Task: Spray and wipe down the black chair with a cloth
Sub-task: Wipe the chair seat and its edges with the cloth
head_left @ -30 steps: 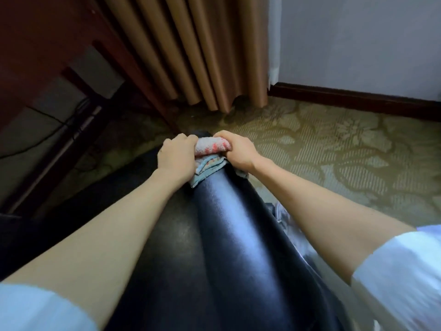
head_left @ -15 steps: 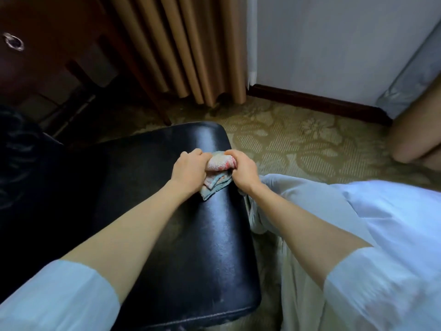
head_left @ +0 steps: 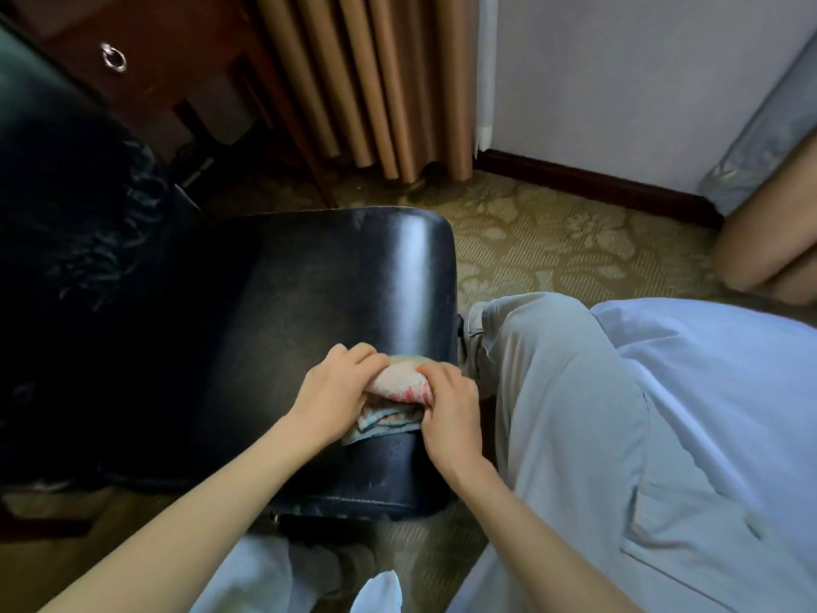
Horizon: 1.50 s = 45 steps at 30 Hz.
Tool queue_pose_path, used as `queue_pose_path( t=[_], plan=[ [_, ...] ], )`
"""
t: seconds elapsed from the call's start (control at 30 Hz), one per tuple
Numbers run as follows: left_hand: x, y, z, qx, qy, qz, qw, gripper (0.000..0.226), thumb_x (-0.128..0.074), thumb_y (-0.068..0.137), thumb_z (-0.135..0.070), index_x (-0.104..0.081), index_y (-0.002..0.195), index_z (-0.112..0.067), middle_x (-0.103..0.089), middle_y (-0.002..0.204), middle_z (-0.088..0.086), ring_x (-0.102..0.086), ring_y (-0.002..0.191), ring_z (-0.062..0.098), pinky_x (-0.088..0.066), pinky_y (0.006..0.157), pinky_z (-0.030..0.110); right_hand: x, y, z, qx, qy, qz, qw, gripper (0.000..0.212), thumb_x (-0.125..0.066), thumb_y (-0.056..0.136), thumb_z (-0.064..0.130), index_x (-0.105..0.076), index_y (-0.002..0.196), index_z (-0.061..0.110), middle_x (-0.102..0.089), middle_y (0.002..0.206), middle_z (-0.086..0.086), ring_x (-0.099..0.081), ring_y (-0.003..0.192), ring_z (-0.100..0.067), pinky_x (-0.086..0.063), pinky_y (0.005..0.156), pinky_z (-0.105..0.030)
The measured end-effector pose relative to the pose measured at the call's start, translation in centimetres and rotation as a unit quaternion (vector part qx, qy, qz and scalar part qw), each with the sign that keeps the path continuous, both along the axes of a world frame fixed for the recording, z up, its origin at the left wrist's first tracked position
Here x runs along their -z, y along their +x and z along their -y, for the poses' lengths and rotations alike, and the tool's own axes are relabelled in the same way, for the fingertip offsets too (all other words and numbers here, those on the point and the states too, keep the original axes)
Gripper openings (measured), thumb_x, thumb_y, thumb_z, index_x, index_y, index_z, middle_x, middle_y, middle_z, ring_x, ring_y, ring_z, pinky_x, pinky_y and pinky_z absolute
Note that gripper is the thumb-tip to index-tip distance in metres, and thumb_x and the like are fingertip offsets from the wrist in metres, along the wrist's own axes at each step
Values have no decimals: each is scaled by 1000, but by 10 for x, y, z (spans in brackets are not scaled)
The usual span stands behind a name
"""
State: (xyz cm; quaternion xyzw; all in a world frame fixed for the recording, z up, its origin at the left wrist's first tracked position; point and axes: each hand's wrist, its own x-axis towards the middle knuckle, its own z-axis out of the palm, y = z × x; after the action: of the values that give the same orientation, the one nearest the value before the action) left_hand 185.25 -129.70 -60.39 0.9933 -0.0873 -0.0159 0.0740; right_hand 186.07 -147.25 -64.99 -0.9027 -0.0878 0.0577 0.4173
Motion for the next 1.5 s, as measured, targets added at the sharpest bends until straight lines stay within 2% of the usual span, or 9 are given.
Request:
queue_pose_path(
  t=[0.17, 0.37, 0.43, 0.63, 0.9, 1.07, 1.27, 1.37, 1.5],
  plan=[
    [-8, -84, -4, 4, -15, 3, 1000, 36, -42, 79, -30, -58, 112, -29, -57, 110, -12, -53, 84, 14, -51, 57, 25, -13, -77, 3, -47, -54, -35, 997, 45, -66, 85, 23, -47, 126, 27, -45, 133, 1, -41, 119, -19, -45, 100, -30],
    [-7, -134, 3, -13, -51, 15, 999, 38, -63, 74, -16, -60, 111, -25, -57, 109, -10, -51, 88, 13, -52, 56, 23, -9, -121, -3, -48, -74, -32, 996, 58, -78, 76, 38, -50, 127, 31, -48, 135, 3, -48, 119, -20, -46, 93, -23],
    [-6, -135, 7, -28, -66, 17, 997, 52, -77, 65, -6, -60, 111, -24, -59, 109, -8, -53, 89, 14, -54, 58, 25, -6, -124, -2, -39, -68, -32, 996, 62, -86, 66, 34, -55, 121, 30, -55, 127, 1, -55, 110, -23, -50, 84, -22],
    [-2, -122, 12, -30, -47, 3, 998, 62, -87, 46, -10, -65, 103, -20, -62, 103, -6, -58, 85, 16, -55, 58, 27, -1, -110, 4, -61, -46, -26, 997, 51, -72, 83, 26, -49, 128, 31, -42, 137, 4, -40, 125, -18, -41, 97, -21],
    [1, -84, 10, -47, -34, 55, 997, 37, -53, 70, -15, -62, 104, -25, -60, 103, -11, -56, 85, 15, -51, 56, 25, 1, -78, 1, -47, -11, -13, 999, 50, -62, 81, 2, -54, 123, 27, -45, 130, 2, -40, 119, -18, -35, 96, -20],
    [2, -35, 7, -70, -39, 35, 996, 53, -77, 59, 3, -64, 102, -25, -60, 101, -13, -56, 84, 15, -51, 55, 27, 3, -31, -9, -13, 3, -5, 1000, 53, -56, 73, -7, -60, 117, 23, -50, 121, -3, -44, 108, -23, -40, 89, -26],
    [7, 24, -1, -100, -42, 40, 993, 46, -77, 64, 0, -64, 100, -26, -60, 100, -14, -56, 83, 17, -51, 54, 30, 9, 32, -22, 0, 2, 25, 1000, 56, -57, 66, -12, -62, 110, 22, -55, 109, -3, -47, 94, -24, -43, 80, -28],
    [8, 34, 3, -103, -41, 49, 993, 30, -59, 76, -10, -65, 101, -23, -61, 101, -12, -56, 84, 19, -53, 55, 36, 8, 46, -22, -1, 3, 4, 1000, 55, -53, 71, -9, -60, 114, 25, -53, 115, 0, -43, 101, -23, -47, 81, -33],
    [2, 44, 9, -120, -54, 44, 990, 44, -34, 77, -31, -68, 102, -19, -63, 100, -8, -54, 82, 21, -51, 57, 39, 1, 67, -15, -29, -4, 7, 1000, 52, -49, 77, -6, -58, 118, 25, -51, 118, 1, -40, 105, -22, -44, 87, -33]
  ],
)
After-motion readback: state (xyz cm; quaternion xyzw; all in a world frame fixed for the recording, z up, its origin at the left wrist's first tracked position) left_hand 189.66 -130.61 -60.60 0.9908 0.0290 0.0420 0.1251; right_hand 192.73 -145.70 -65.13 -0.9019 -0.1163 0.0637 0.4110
